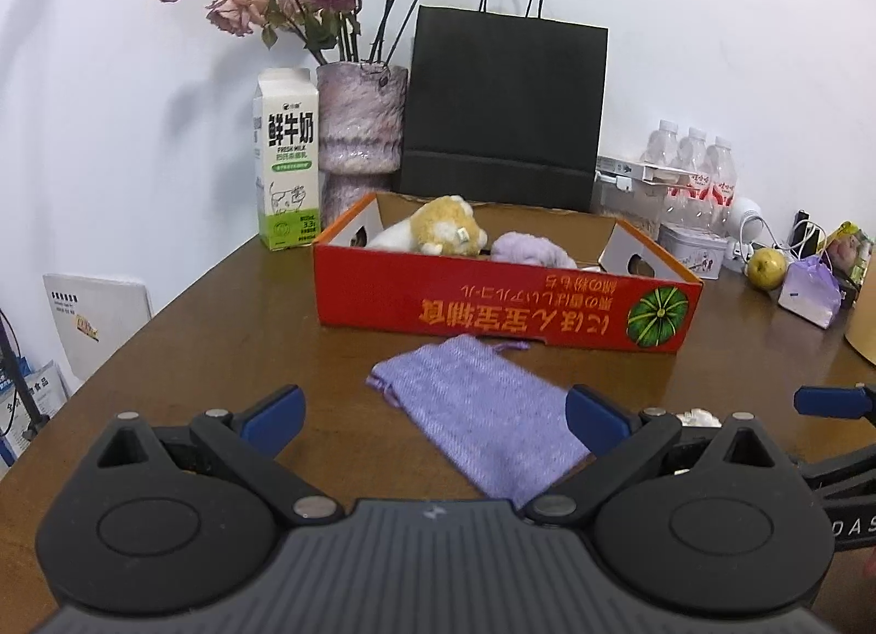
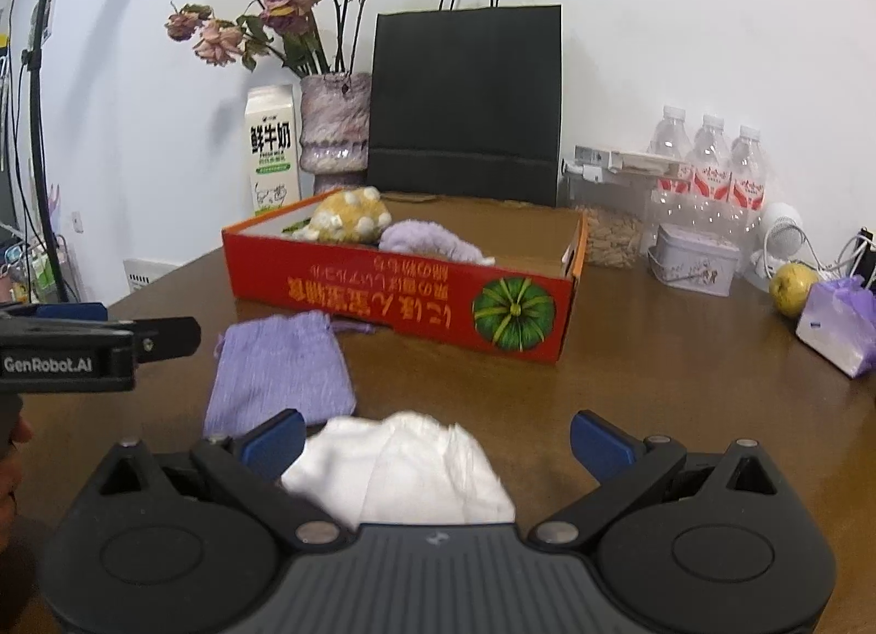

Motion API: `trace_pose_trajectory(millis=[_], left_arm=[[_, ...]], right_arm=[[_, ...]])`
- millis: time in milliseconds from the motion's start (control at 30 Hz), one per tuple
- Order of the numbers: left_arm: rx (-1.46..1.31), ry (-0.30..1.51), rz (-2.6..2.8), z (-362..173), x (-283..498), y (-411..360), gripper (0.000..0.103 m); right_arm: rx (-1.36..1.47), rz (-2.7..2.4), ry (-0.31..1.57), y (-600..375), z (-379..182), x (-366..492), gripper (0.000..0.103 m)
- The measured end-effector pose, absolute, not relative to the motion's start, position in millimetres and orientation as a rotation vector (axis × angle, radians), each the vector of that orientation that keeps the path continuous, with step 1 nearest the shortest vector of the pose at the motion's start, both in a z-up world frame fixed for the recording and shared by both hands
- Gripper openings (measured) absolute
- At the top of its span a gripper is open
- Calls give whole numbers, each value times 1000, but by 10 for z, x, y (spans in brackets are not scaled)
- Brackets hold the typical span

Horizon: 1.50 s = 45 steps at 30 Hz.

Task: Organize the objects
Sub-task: 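Withdraw both tools over the purple pouch and the white cloth, then grasp the crumpled white cloth with the right gripper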

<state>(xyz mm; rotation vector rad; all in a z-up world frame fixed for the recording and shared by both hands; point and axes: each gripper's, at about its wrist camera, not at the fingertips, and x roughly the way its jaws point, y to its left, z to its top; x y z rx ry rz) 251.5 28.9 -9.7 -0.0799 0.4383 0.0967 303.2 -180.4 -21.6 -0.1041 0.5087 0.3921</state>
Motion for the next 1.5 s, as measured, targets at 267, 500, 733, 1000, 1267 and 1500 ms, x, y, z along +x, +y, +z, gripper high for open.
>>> trace_pose_trajectory(millis=[267,500,733,1000,1267,1500], left_arm=[[-129,501,110,-195,2385,484,103],[-158,501,116,-197,2368,559,103],[-170,507,114,-202,2371,573,103],[-171,517,122,-214,2391,565,103],[-183,529,128,-235,2403,583,103],[-184,528,123,-236,2406,580,103]], right_arm=[[-93,410,588,-1819,-380,2938,103],[-89,428,649,-1702,-427,3101,103],[-74,451,685,-1600,-468,3411,103],[-151,462,686,-1483,-482,3374,103],[-158,509,652,-1554,-440,3126,77],[-129,492,635,-1797,-416,2895,72]])
